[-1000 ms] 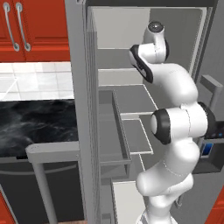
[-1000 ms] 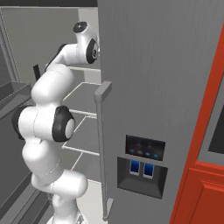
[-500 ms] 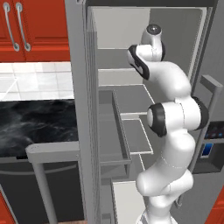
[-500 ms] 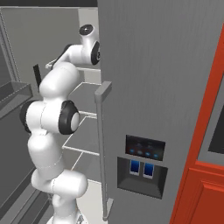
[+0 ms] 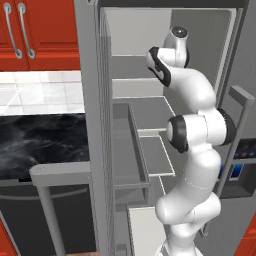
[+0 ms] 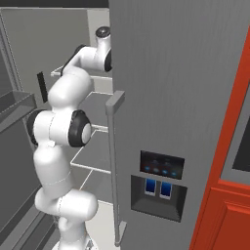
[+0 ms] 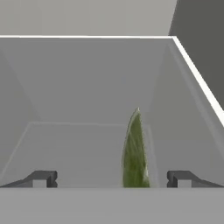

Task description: Grab the lemon and lemon wedge from the fridge, place them in the blender, close the lid, and turn on the blender to create a marinade.

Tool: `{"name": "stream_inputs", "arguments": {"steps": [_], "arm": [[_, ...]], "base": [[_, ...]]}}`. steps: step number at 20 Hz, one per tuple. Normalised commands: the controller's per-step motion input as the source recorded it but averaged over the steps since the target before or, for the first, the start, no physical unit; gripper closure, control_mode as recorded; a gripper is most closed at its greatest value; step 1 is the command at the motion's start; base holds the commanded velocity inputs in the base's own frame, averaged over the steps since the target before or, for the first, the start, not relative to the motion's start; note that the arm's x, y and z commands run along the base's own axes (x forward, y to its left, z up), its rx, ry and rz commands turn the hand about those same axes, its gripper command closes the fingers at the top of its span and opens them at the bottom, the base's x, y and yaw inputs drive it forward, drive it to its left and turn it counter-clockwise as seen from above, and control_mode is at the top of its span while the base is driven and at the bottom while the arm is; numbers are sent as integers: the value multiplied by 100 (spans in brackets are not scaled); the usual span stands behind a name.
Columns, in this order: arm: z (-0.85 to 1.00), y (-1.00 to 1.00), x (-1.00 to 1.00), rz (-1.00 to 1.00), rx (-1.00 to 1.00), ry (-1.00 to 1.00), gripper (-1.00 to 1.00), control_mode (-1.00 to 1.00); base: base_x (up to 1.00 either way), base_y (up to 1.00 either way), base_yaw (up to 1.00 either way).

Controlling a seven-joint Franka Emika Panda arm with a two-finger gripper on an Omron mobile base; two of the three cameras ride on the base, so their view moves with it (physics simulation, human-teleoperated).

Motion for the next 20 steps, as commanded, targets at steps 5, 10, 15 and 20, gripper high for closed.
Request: {"name": "stream_inputs", "arguments": {"steps": [5,10,15,20], "arm": [[-9,0,25,6,4,4,-100,-100],[-21,0,12,4,2,6,-100,-100],[-35,0,4,2,0,9,100,-100],[-33,0,6,1,2,8,100,-100]], "base": [[0,0,0],[0,0,0],[0,0,0],[0,0,0]]}}
